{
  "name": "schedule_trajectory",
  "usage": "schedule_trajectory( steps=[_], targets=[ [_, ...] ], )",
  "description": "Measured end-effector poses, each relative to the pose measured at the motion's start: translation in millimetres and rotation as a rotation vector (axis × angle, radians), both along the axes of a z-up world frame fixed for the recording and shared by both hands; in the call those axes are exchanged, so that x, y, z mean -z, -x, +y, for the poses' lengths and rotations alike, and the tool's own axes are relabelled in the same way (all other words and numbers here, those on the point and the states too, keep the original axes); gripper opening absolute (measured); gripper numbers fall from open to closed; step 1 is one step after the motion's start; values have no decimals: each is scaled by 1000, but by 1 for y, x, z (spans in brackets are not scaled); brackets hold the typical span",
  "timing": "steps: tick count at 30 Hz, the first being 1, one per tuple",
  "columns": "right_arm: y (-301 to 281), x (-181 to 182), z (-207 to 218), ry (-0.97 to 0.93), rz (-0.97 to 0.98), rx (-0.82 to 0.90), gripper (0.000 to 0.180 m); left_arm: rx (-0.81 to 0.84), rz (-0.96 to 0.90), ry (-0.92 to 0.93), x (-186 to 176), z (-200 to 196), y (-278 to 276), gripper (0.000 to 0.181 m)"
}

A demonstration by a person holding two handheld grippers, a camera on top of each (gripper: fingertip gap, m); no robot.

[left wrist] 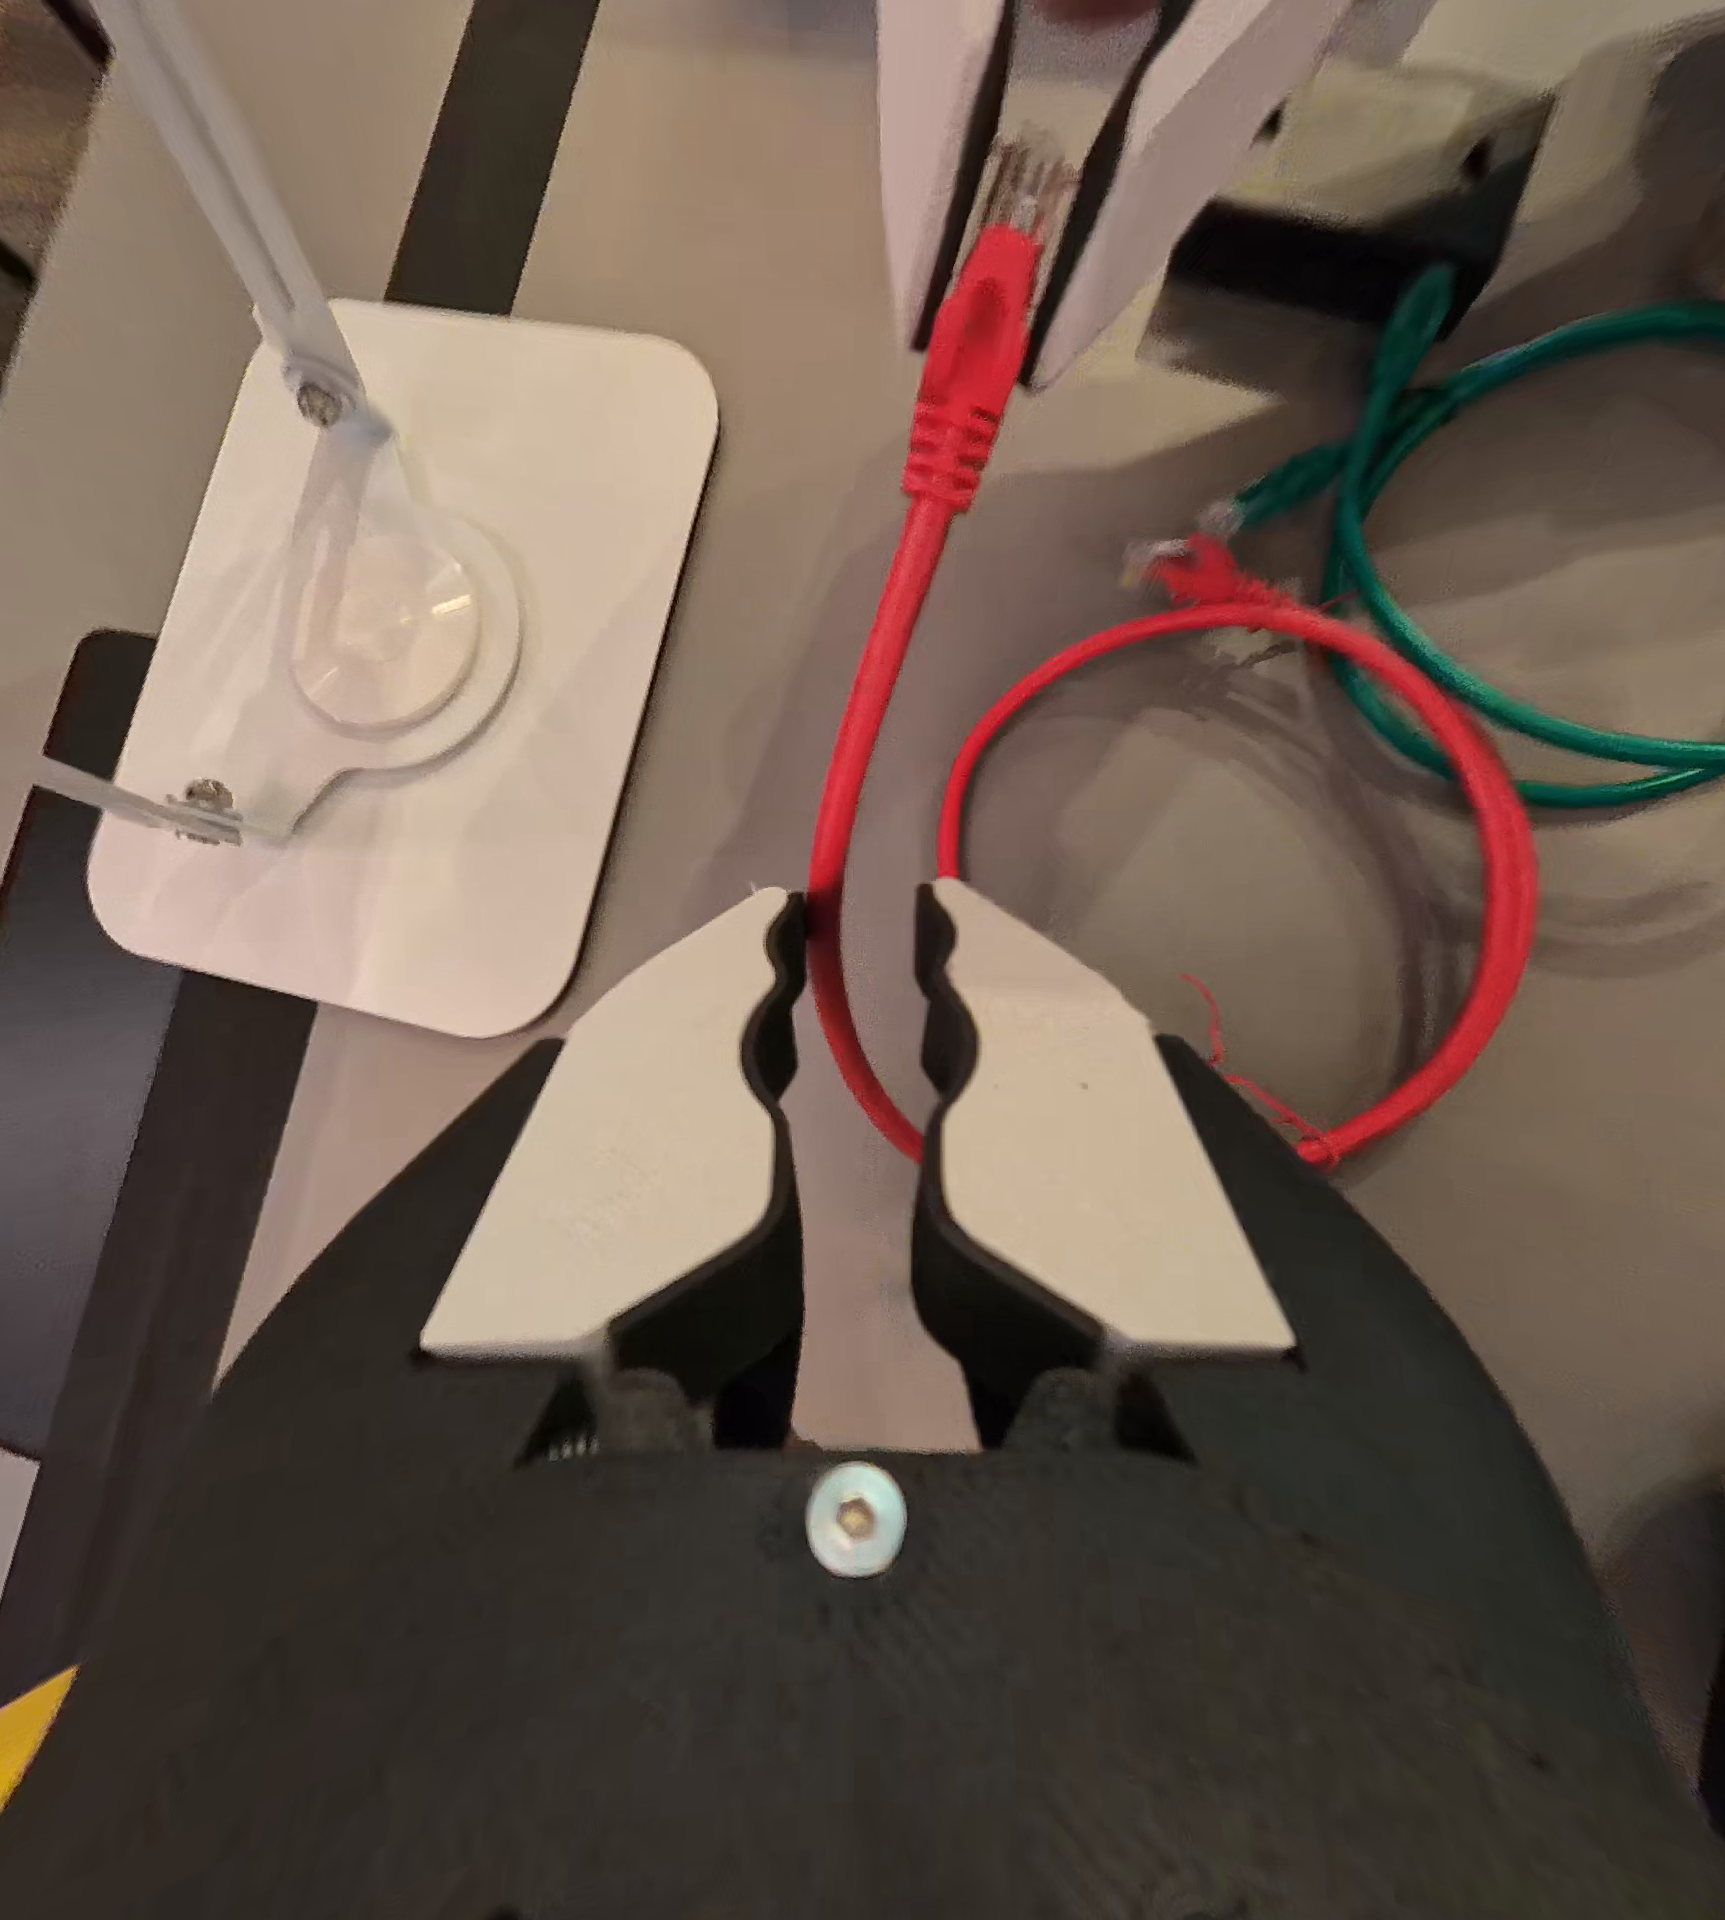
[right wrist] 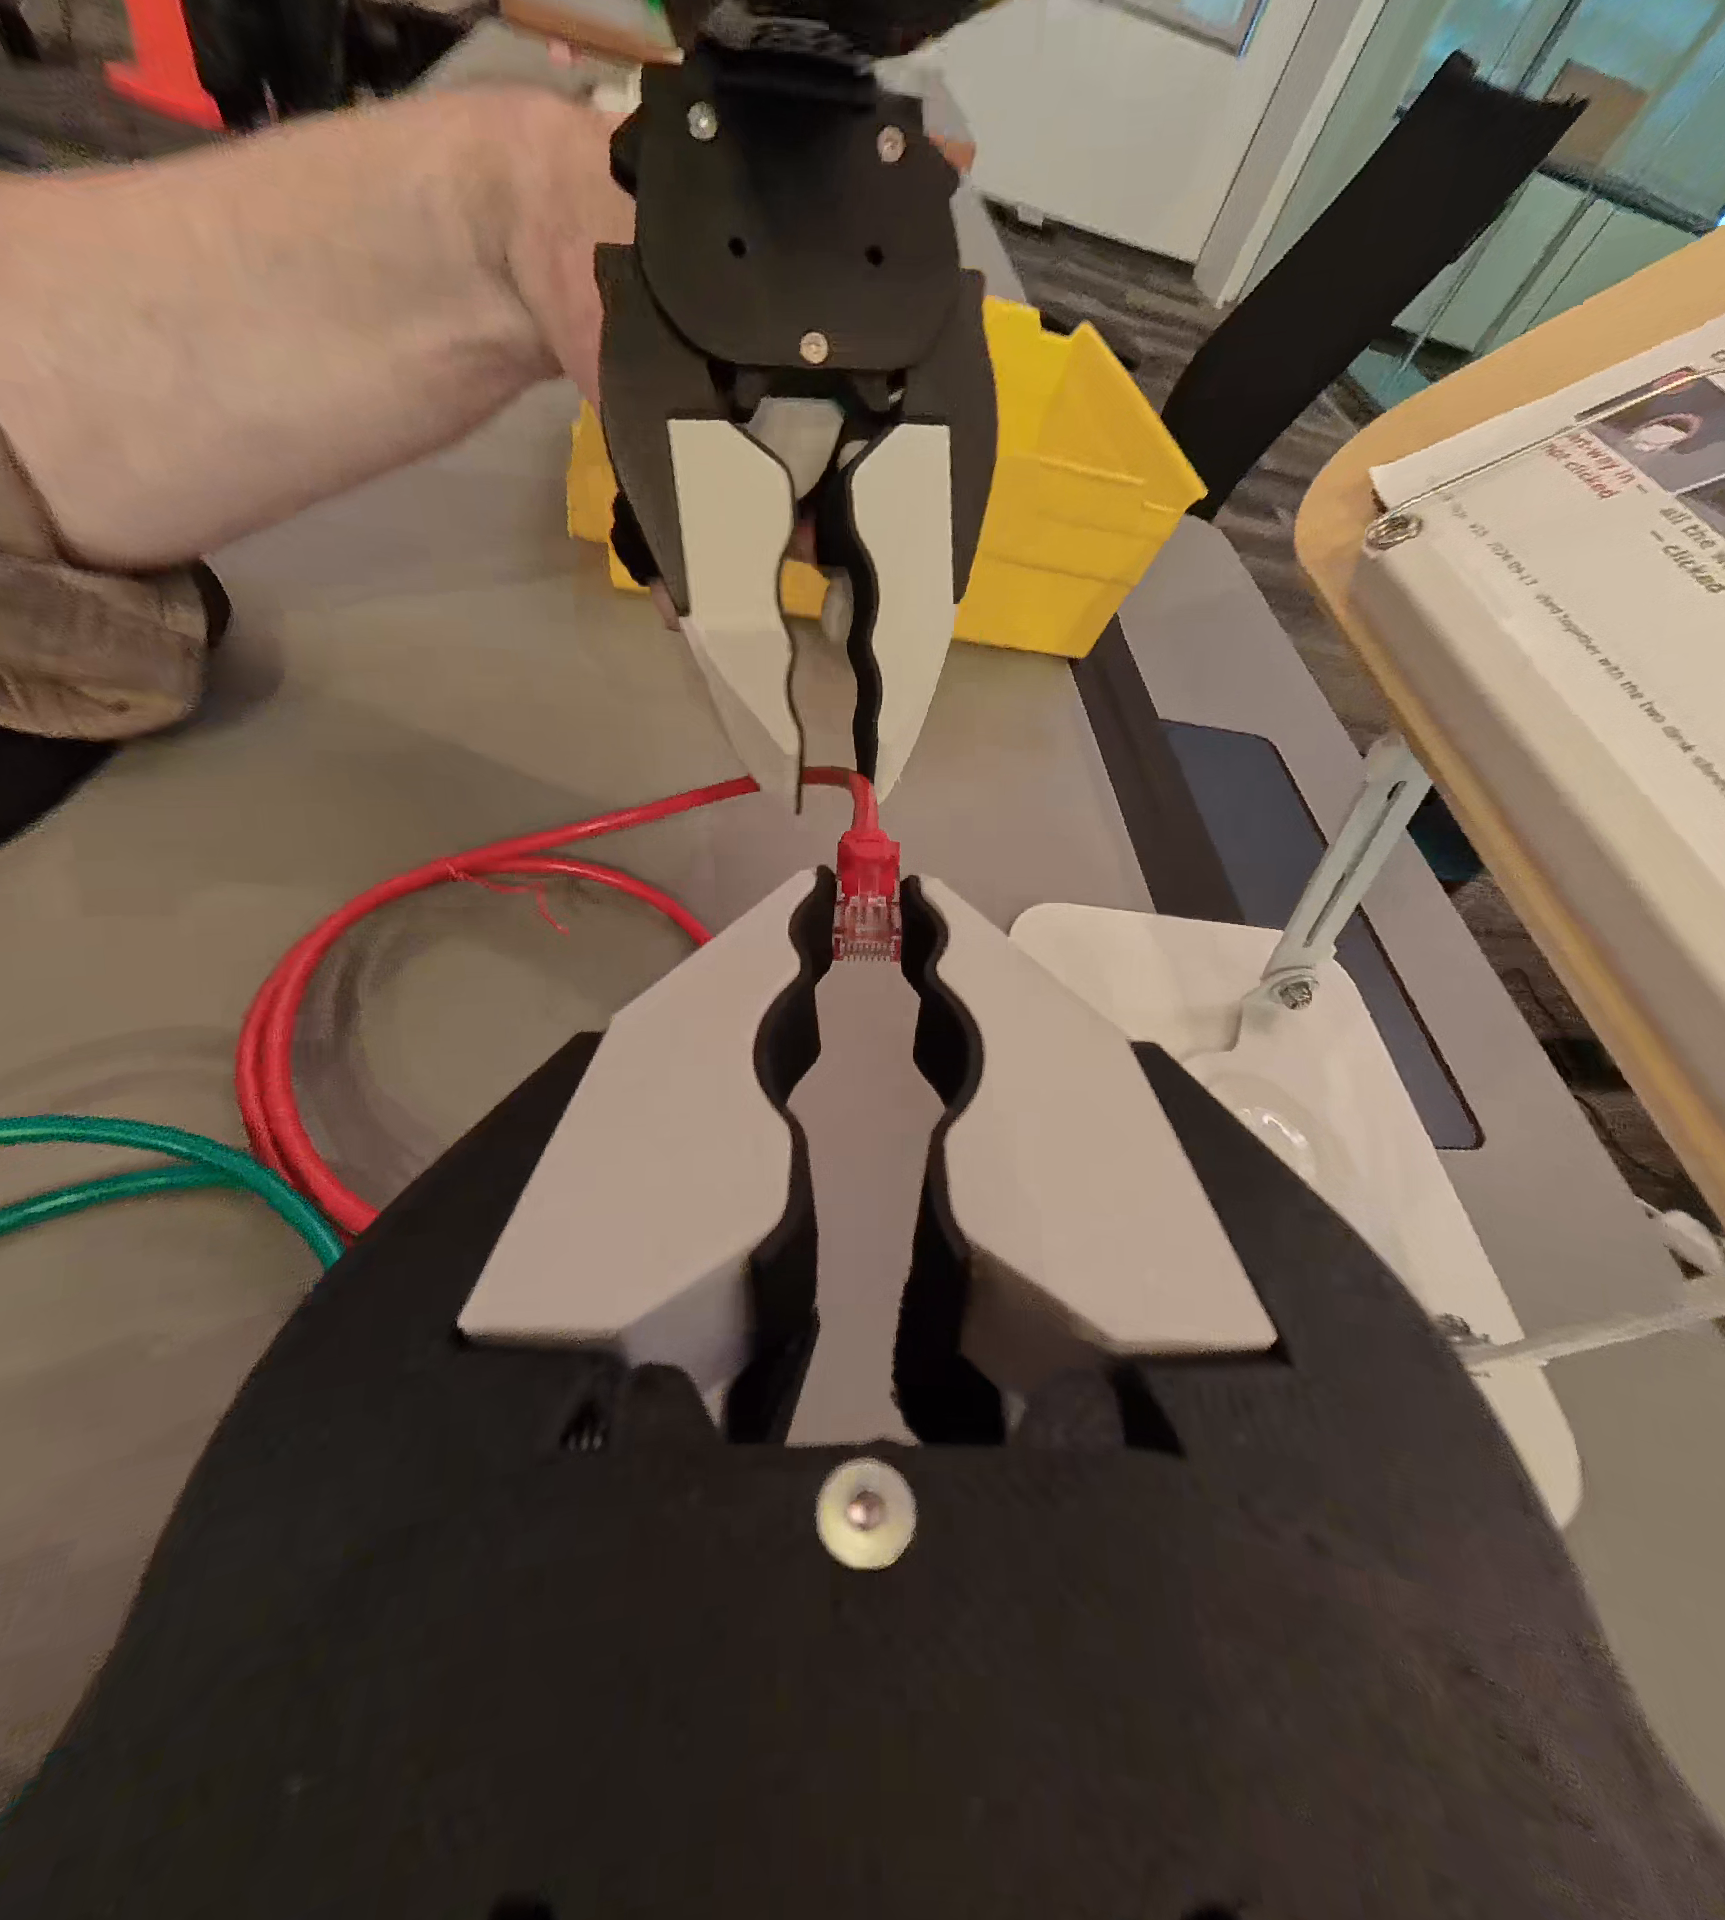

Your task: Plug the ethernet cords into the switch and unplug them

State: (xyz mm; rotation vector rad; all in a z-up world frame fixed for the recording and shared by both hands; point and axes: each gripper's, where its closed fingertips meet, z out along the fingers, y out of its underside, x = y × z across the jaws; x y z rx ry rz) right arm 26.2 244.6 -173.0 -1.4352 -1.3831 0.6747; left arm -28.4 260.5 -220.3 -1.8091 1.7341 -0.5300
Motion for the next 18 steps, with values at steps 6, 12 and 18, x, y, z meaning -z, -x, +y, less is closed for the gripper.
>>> schedule_trajectory(
  steps=[6, 12, 18],
  targets=[
    [-8, -27, -17, 94, 177, -120, 10, -157, -405, -101, -82, 29, 20, 16],
    [-4, -65, -46, 131, 338, -284, 10, -172, -228, -248, -41, 51, 20, 33],
    [-7, -71, -35, 129, 364, -215, 10, 151, -420, -176, -51, -8, -57, 46]
  ],
)
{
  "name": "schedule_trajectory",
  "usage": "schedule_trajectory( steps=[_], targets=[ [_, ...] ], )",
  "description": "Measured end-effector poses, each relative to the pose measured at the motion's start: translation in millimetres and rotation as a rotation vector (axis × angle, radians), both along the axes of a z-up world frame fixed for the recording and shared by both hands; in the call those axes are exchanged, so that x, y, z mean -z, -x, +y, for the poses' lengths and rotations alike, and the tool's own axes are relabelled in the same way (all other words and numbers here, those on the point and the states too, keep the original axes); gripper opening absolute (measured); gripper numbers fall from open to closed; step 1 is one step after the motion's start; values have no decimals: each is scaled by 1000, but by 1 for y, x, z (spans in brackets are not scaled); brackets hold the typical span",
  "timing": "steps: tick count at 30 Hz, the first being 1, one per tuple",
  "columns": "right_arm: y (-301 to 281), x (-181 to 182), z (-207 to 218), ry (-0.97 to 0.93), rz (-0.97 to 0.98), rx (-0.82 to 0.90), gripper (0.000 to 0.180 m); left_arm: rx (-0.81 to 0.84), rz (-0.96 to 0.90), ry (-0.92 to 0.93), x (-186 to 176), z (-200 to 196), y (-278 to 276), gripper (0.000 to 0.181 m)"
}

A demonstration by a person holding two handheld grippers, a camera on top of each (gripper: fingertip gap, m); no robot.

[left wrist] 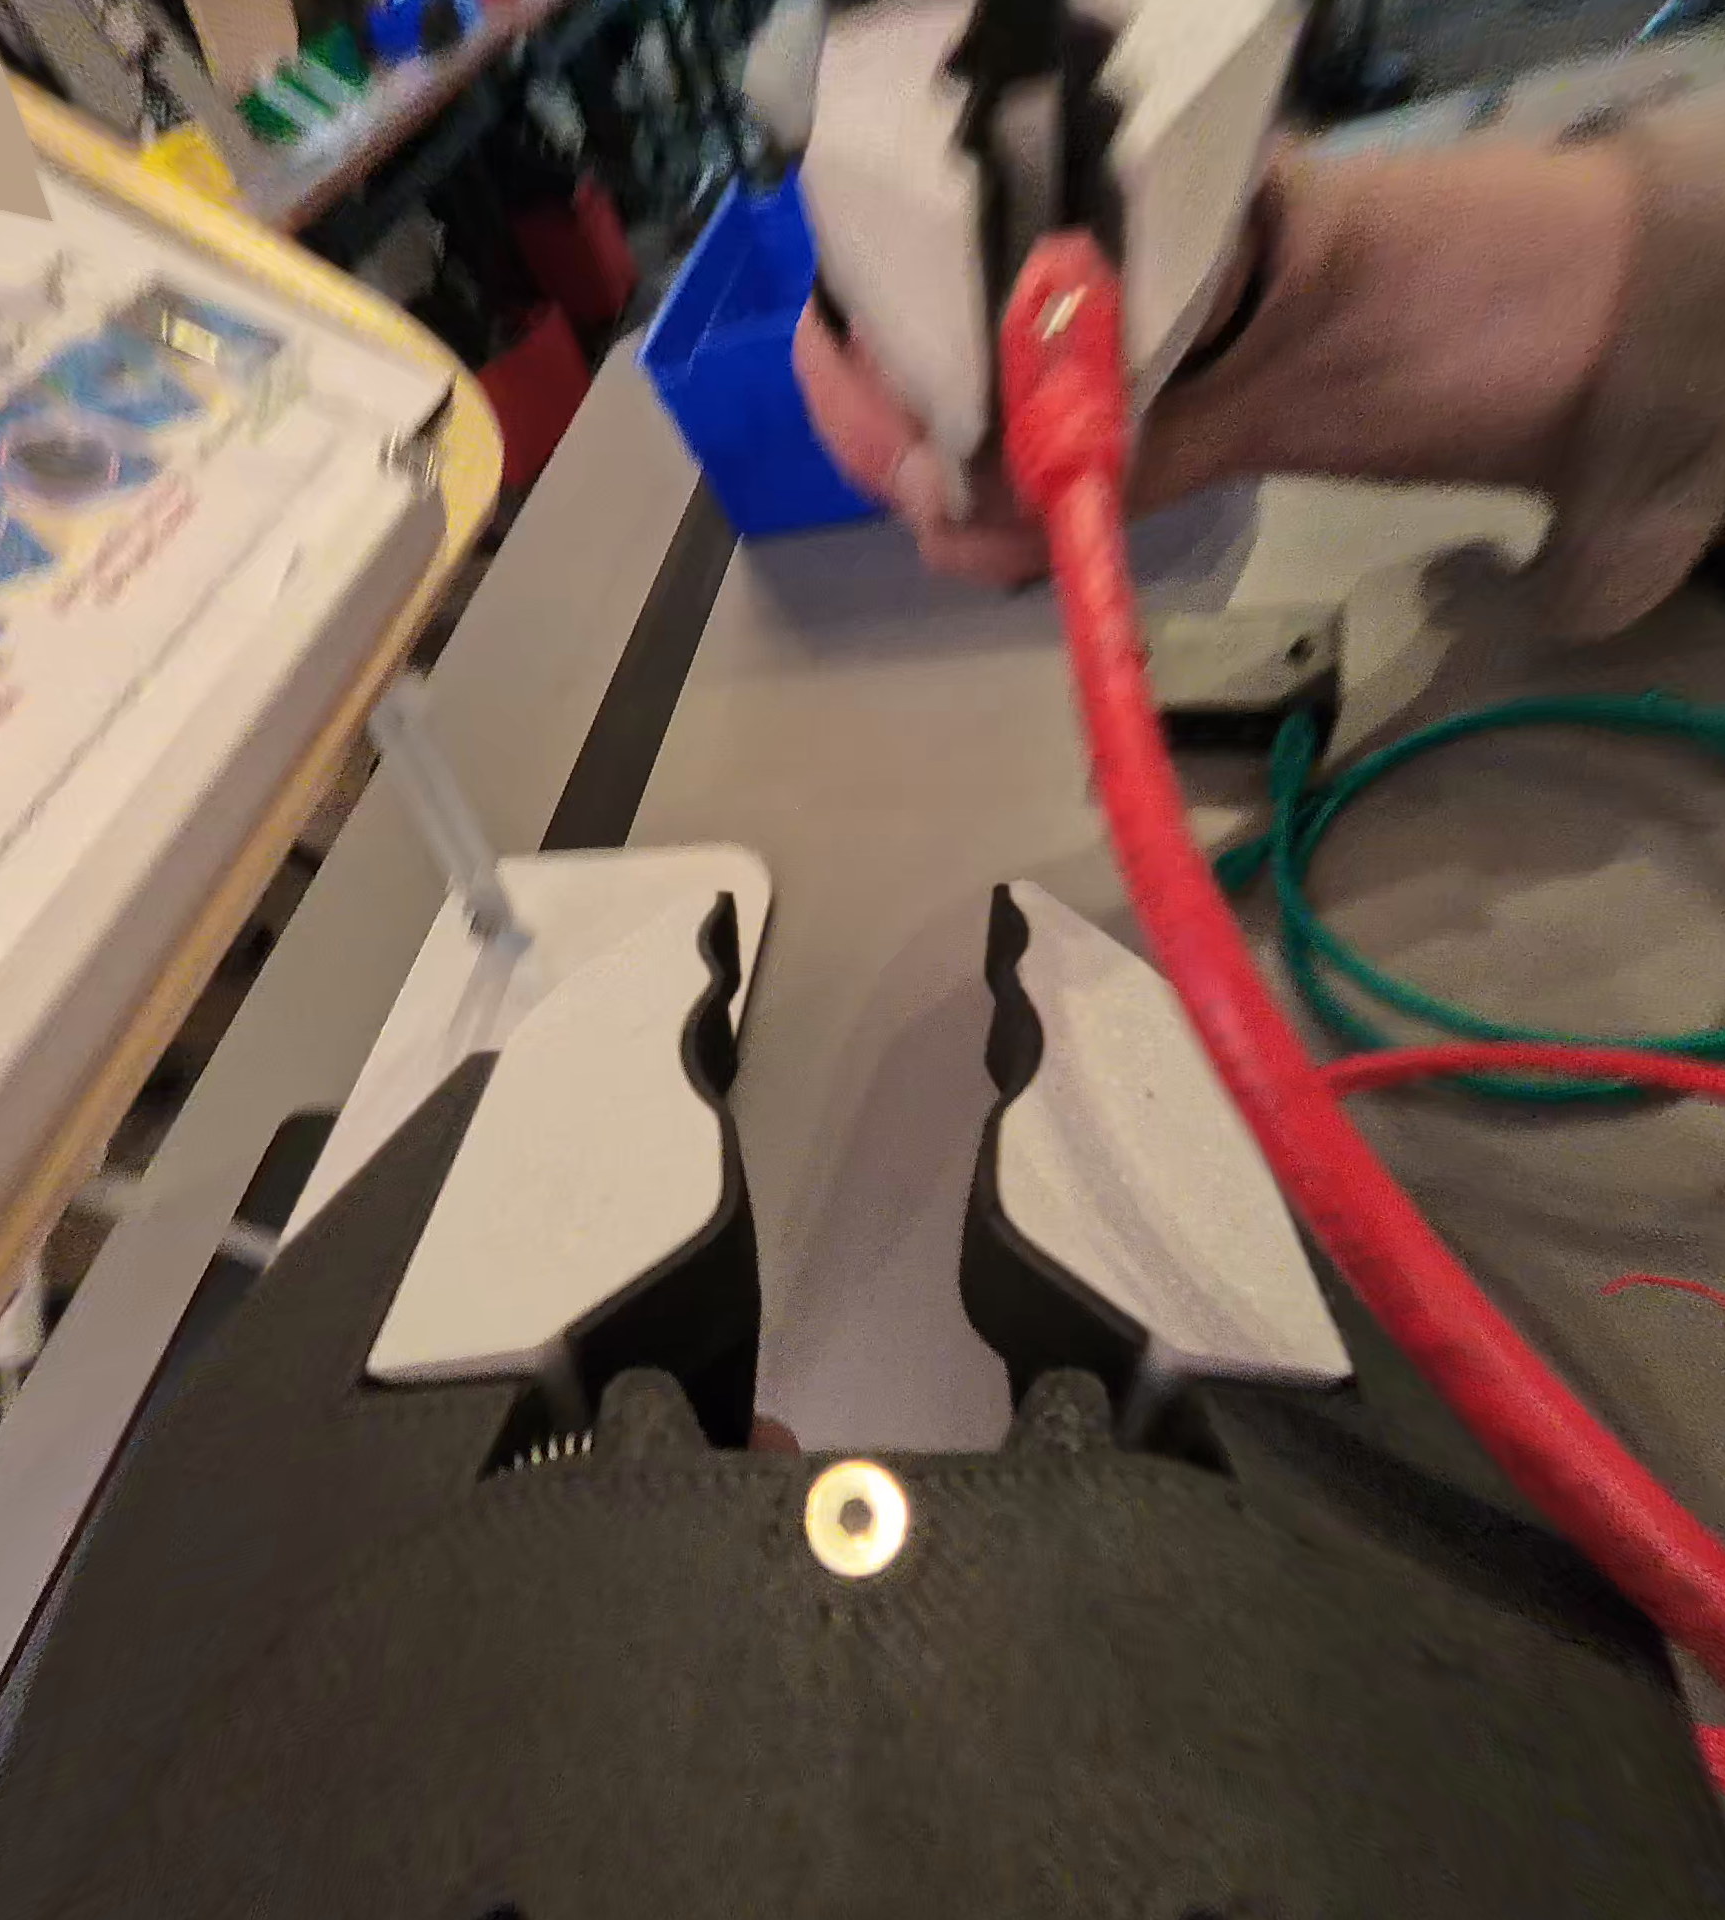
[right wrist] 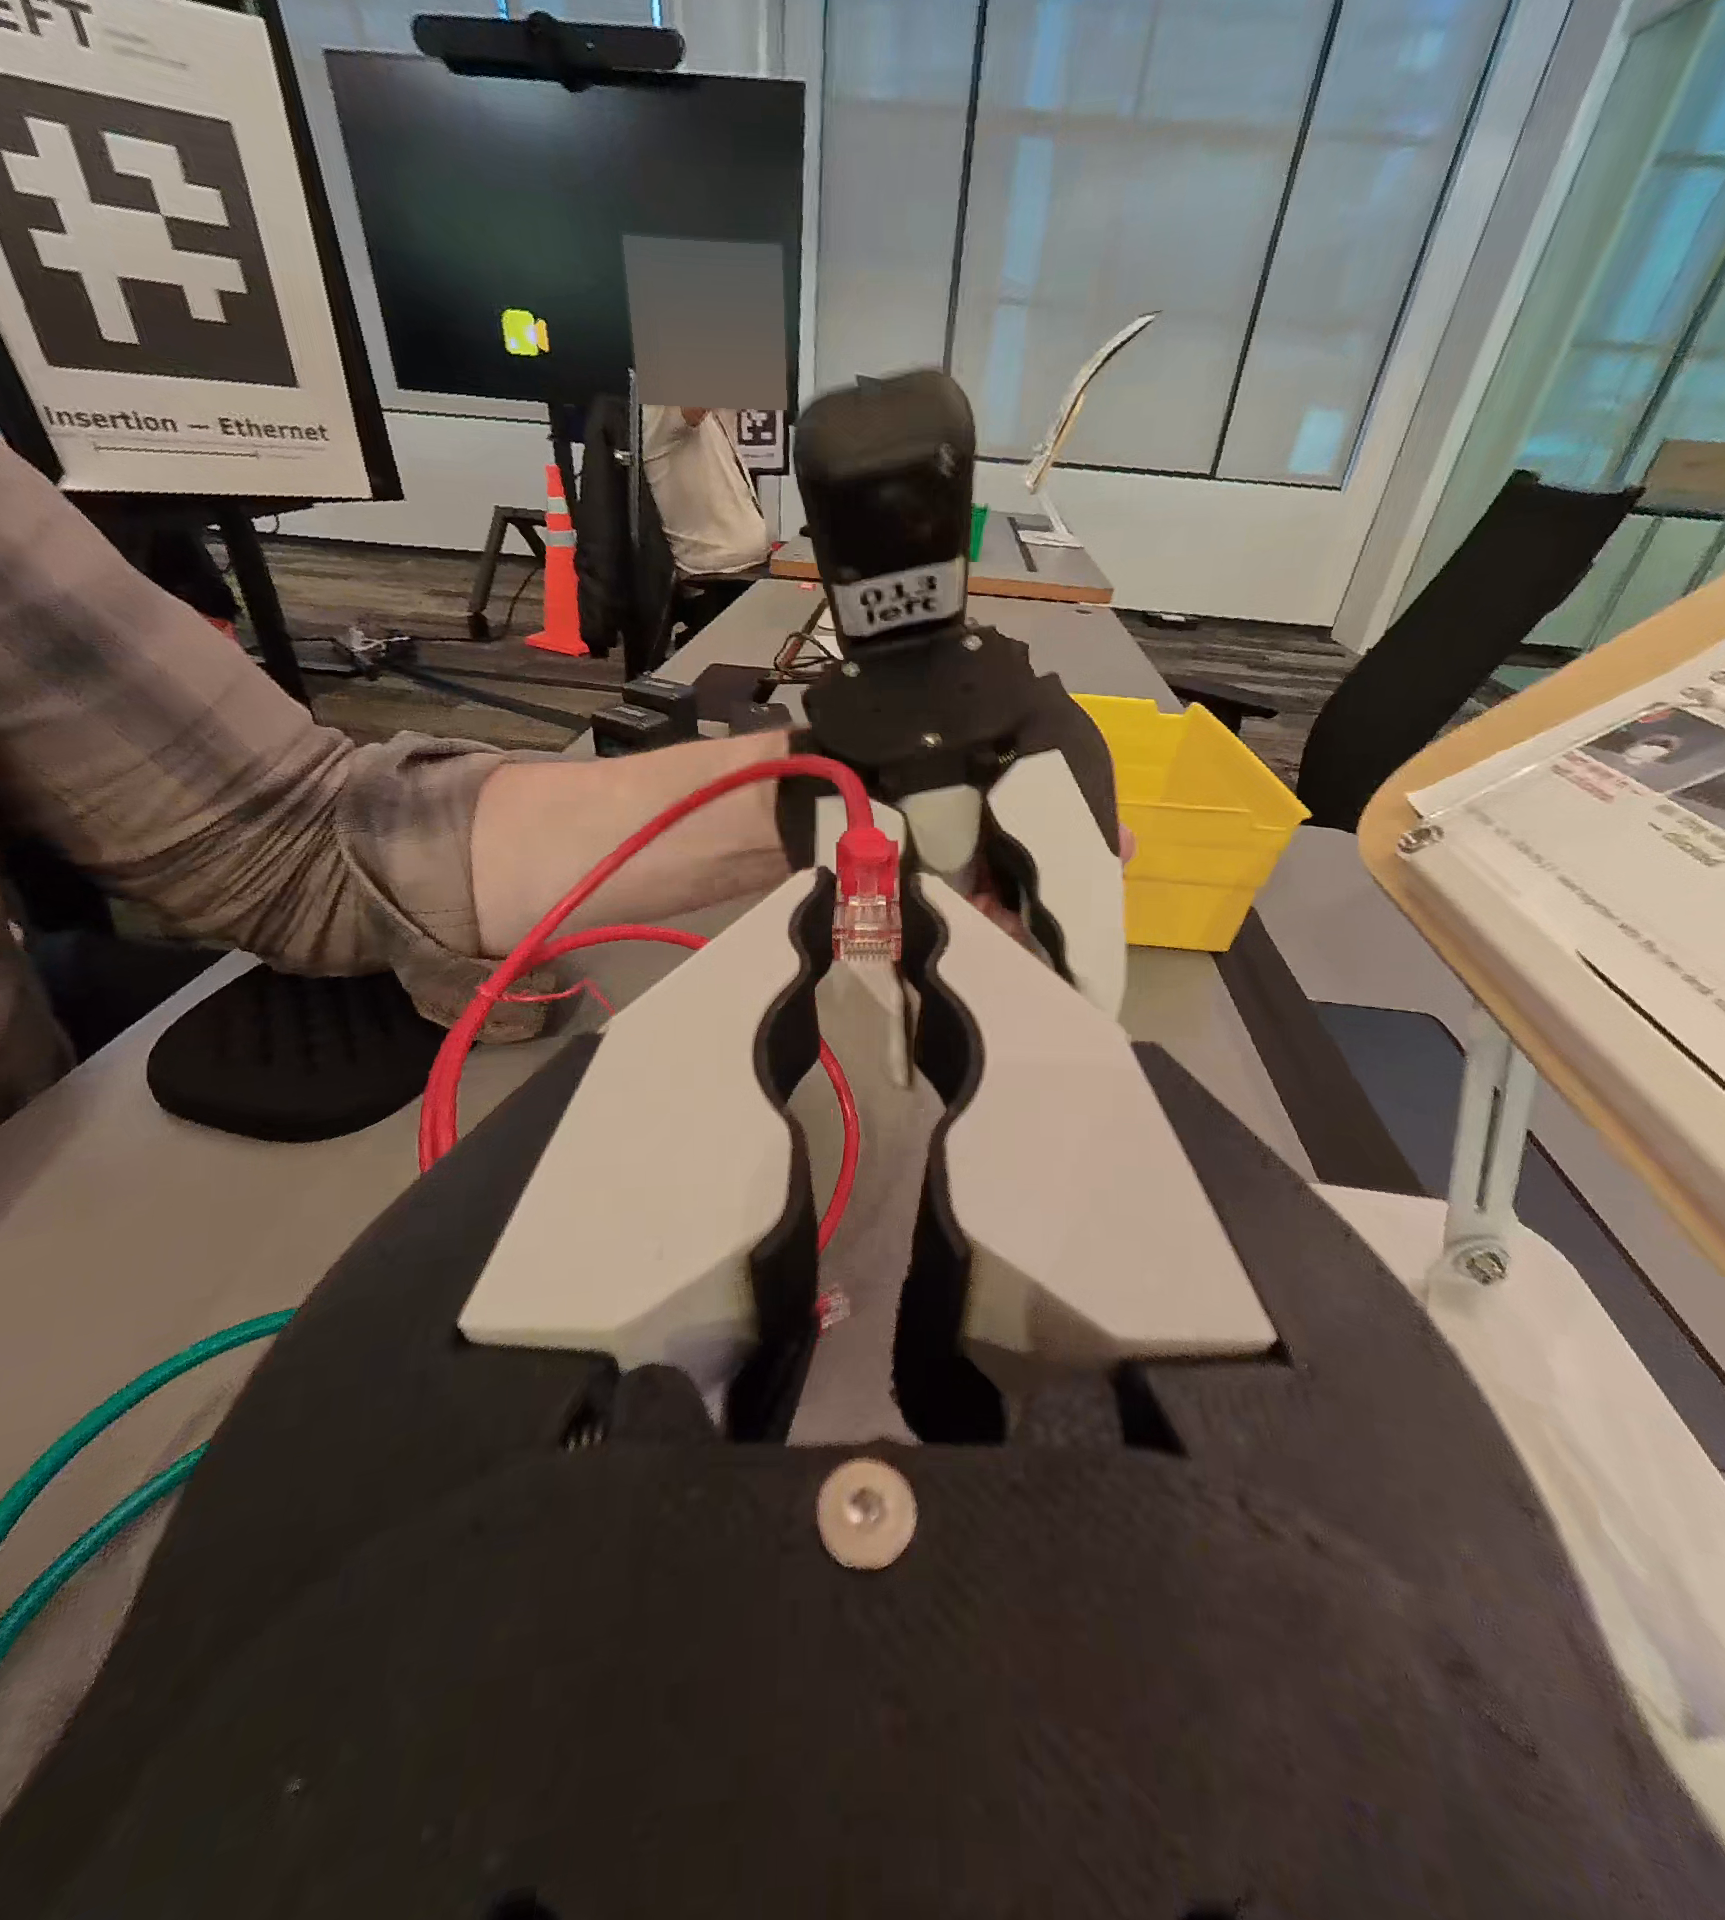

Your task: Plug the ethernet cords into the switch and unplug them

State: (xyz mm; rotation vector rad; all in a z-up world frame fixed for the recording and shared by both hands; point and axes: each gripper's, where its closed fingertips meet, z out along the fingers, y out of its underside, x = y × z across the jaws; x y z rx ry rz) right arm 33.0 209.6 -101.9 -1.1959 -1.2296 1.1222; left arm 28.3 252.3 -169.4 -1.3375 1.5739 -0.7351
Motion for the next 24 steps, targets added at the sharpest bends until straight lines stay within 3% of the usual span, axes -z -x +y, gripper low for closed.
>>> schedule_trajectory(
  steps=[7, 12, 24],
  targets=[
    [-16, -3, 6, 0, -22, 38, 10, 106, -290, 68, -54, -27, -22, 55],
    [-23, 2, 11, -15, -105, 86, 10, 119, -420, 107, -77, -31, -25, 45],
    [-26, 7, 10, -51, -261, 134, 10, 83, -335, 73, -69, -33, -39, 12]
  ],
)
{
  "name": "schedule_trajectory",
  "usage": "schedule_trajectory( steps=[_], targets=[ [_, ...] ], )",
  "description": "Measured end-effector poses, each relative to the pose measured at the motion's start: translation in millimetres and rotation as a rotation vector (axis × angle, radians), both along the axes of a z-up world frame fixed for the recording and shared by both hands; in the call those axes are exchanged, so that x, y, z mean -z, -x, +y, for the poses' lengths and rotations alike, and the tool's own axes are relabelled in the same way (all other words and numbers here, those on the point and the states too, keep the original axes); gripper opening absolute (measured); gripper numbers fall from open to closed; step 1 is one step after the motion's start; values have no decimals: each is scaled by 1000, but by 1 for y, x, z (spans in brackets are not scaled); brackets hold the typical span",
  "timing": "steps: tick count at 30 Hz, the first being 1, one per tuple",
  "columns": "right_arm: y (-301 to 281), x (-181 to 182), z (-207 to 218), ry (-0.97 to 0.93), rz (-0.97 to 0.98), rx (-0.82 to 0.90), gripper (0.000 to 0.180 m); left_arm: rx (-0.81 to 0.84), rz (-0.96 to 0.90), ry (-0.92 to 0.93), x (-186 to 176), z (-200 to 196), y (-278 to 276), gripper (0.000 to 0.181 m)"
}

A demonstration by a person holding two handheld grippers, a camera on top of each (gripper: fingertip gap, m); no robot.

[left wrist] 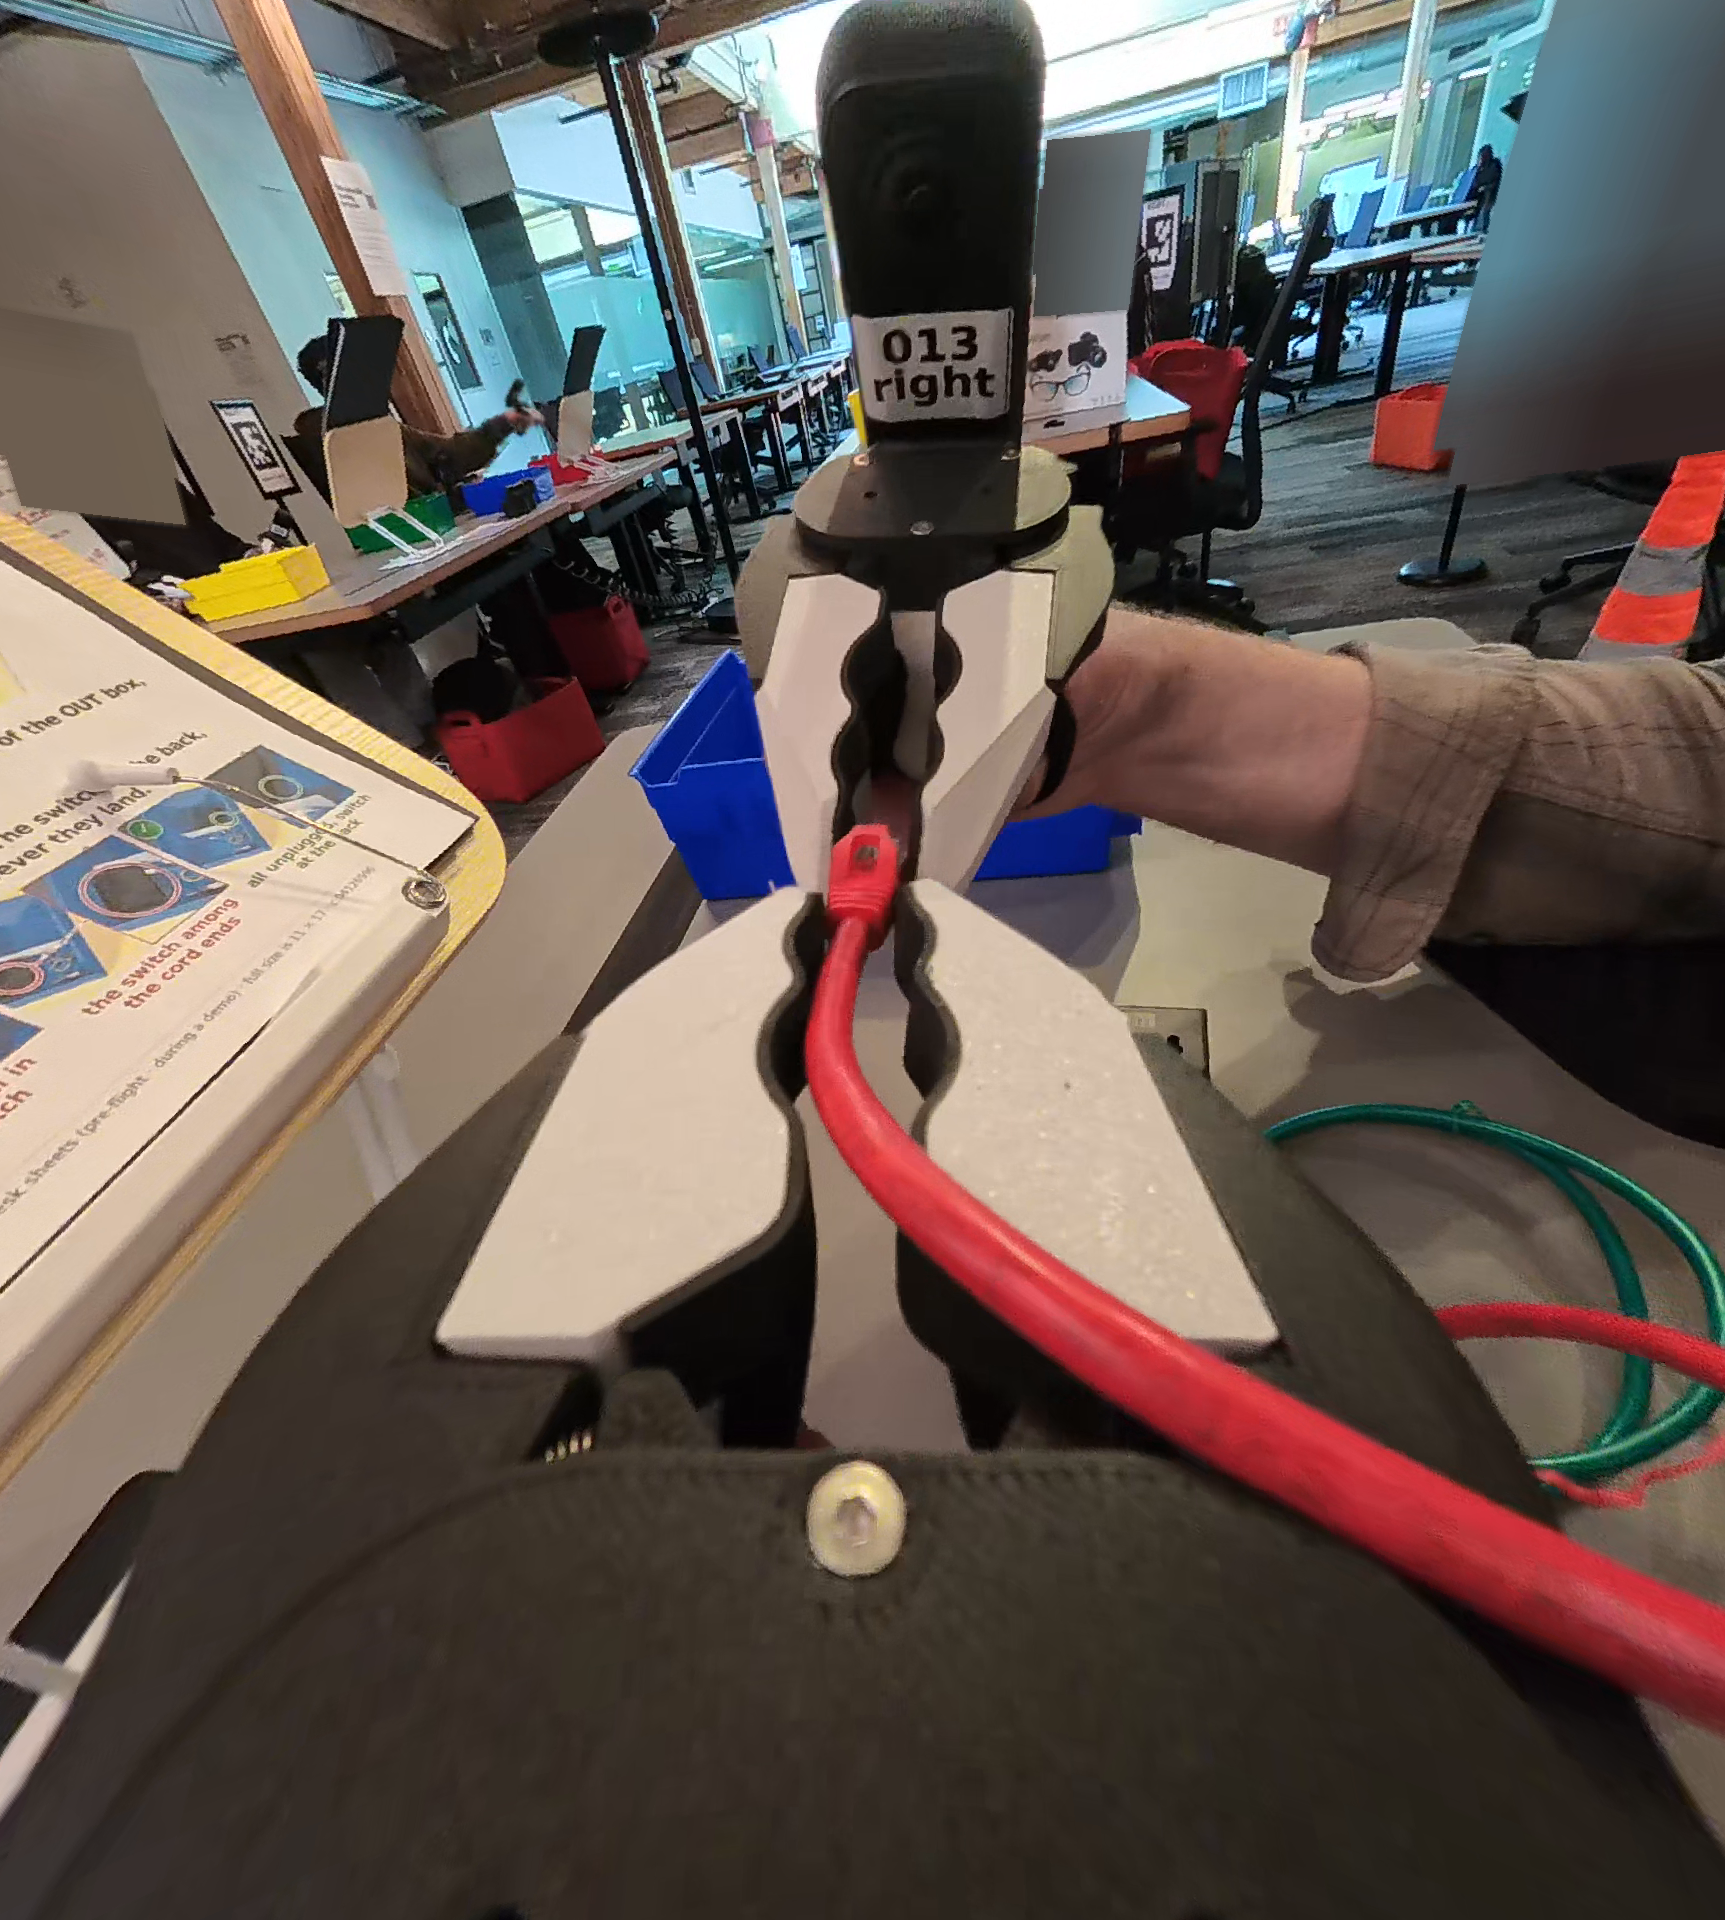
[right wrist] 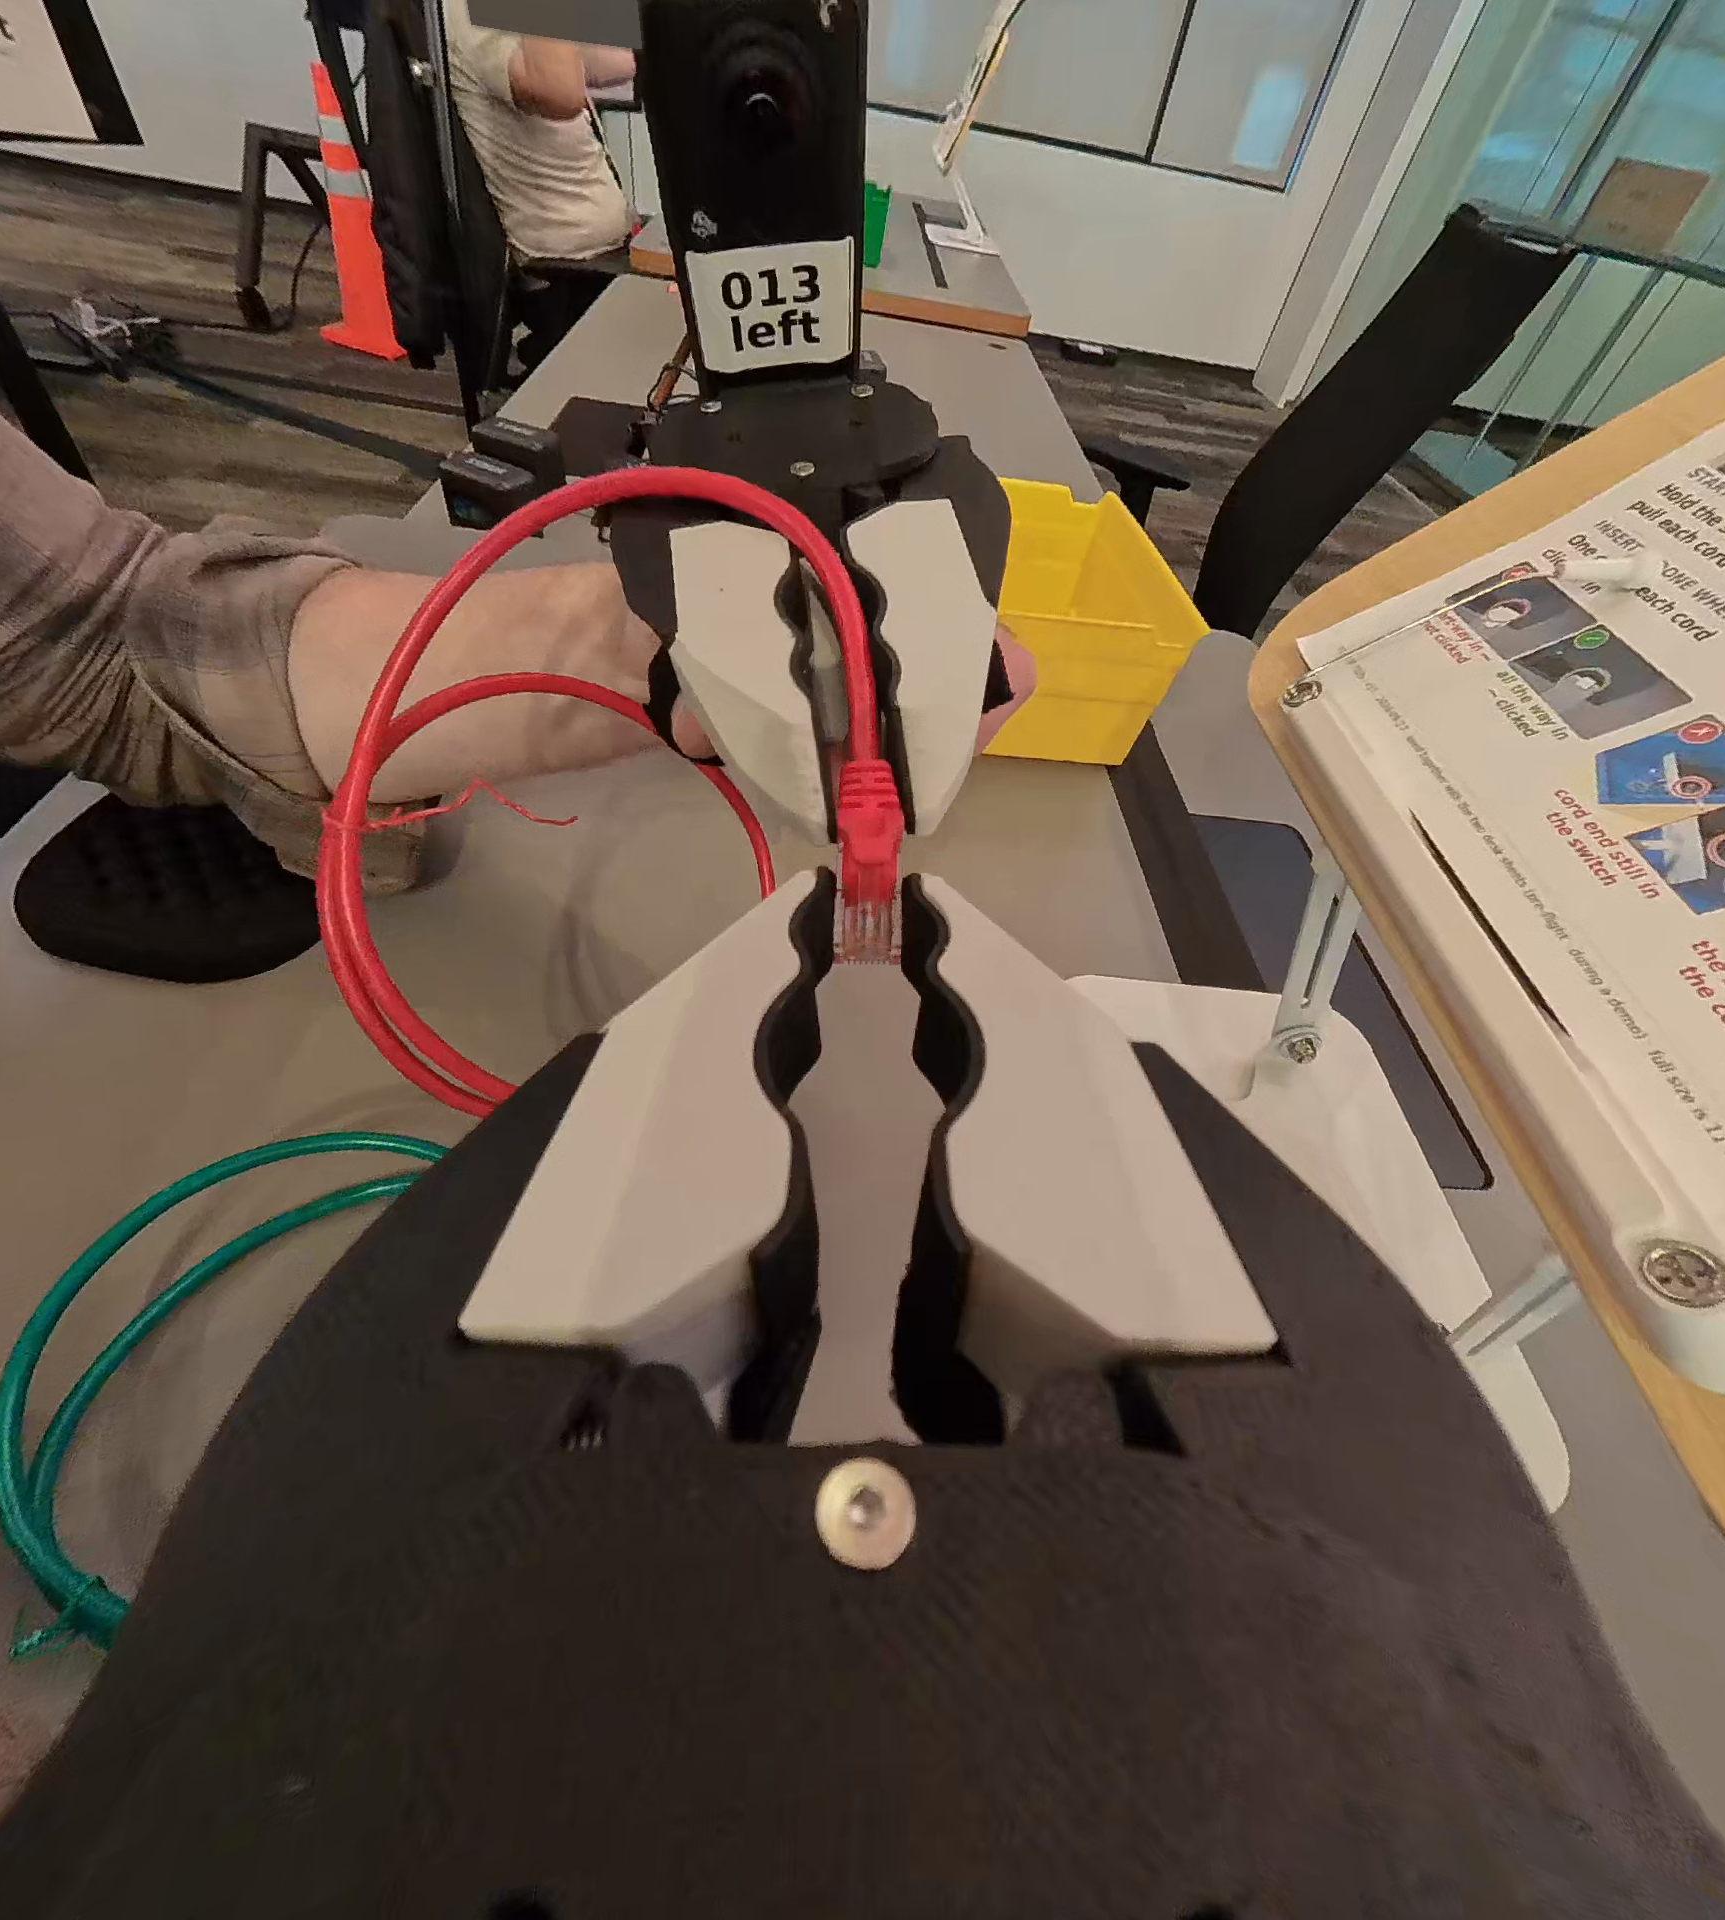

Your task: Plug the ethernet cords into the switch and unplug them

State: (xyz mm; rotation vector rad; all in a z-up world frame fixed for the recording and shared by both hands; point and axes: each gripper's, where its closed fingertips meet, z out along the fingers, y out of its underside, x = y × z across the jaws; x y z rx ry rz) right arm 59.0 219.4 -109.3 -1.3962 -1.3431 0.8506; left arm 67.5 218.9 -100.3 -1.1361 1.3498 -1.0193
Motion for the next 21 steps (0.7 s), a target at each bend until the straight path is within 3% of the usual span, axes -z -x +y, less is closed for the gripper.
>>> schedule_trajectory(
  steps=[6, 9, 13, 18, 21],
  targets=[
    [-2, -8, 8, -41, 15, 61, 12, -20, -58, 70, -7, 6, -1, 11],
    [-7, -20, 25, -208, -4, 210, 37, -75, -99, 165, -12, 19, 1, 11],
    [-9, -22, 36, -492, -226, 373, 43, -118, -184, 284, -21, 30, 3, 11],
    [-6, -32, 41, -839, -422, 513, 29, -159, -177, 350, -18, 34, -3, 11],
    [-4, -29, 44, -943, -537, 542, 22, -157, -179, 375, -19, 32, -6, 12]
  ],
)
